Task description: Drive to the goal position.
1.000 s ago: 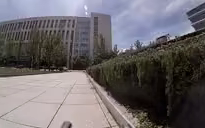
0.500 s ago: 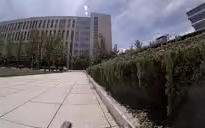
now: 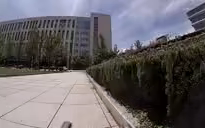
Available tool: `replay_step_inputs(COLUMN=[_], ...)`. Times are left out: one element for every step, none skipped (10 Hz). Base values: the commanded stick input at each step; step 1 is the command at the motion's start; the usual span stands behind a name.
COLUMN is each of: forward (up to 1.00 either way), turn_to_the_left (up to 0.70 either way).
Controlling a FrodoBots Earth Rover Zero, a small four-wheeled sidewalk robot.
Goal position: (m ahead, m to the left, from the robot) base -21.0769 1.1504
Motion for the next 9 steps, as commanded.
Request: replay_step_inputs(forward=[0.1, 0.1, 0.1, 0.1, 0.1, 0.1, 0.1, 0.1, 0.1], turn_to_the_left=[0.0, 0.0, 0.0, 0.0, 0.0, 0.0, 0.0, 0.0, 0.0])
